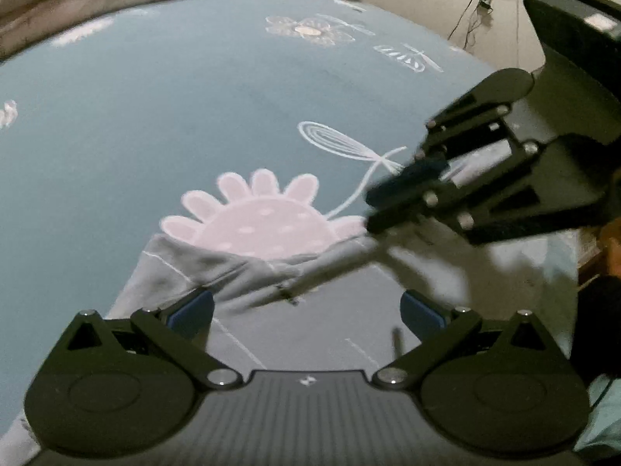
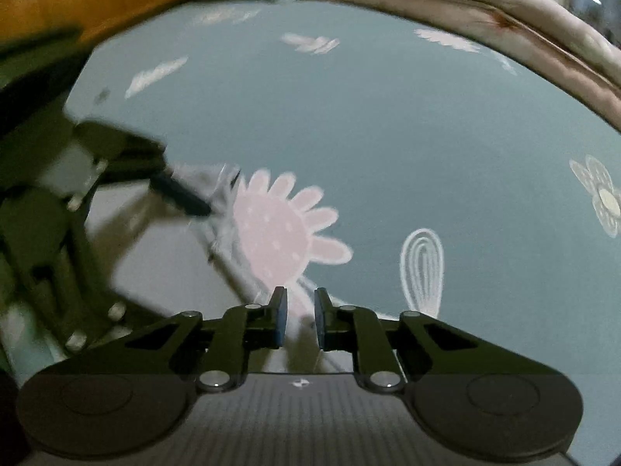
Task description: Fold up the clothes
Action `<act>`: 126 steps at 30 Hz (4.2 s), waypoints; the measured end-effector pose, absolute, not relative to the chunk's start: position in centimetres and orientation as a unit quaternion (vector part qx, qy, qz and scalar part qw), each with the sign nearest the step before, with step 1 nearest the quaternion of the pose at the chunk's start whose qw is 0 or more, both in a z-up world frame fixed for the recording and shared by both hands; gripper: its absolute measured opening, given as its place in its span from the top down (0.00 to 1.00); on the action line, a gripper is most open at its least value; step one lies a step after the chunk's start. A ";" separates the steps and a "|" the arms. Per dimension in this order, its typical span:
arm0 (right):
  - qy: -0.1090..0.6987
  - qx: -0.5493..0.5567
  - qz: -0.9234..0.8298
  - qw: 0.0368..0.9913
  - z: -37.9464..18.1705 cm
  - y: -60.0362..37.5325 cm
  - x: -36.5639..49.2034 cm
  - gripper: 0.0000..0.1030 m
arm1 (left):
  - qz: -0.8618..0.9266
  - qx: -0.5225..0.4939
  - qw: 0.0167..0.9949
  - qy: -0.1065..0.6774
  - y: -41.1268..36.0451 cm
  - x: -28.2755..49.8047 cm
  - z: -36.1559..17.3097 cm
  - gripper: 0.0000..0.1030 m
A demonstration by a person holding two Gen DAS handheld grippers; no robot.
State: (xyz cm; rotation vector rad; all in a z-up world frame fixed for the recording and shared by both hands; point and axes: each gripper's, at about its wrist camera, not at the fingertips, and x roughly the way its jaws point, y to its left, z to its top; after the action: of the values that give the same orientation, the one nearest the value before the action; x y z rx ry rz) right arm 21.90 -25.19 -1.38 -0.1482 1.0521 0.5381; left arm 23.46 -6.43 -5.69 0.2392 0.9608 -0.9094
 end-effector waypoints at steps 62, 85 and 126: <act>0.461 0.147 0.086 0.871 -1.4 -28.7 15.3 0.60 | -0.387 0.152 0.799 0.434 -6.4 25.8 -3.9 0.01; 0.503 -0.248 0.122 0.819 -2.0 -36.5 15.0 0.60 | -0.572 0.128 0.697 0.412 -22.5 18.8 -4.2 0.01; 0.522 -0.230 0.432 0.699 -2.7 -42.6 21.0 0.97 | -0.536 0.196 0.719 0.396 -24.4 15.9 -6.5 0.01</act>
State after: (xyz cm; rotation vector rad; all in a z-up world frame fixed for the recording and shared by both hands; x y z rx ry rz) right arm 21.03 -42.64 -2.66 -0.5121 1.1626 0.9631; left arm 15.90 -24.43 -6.47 0.4344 0.8758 -1.1857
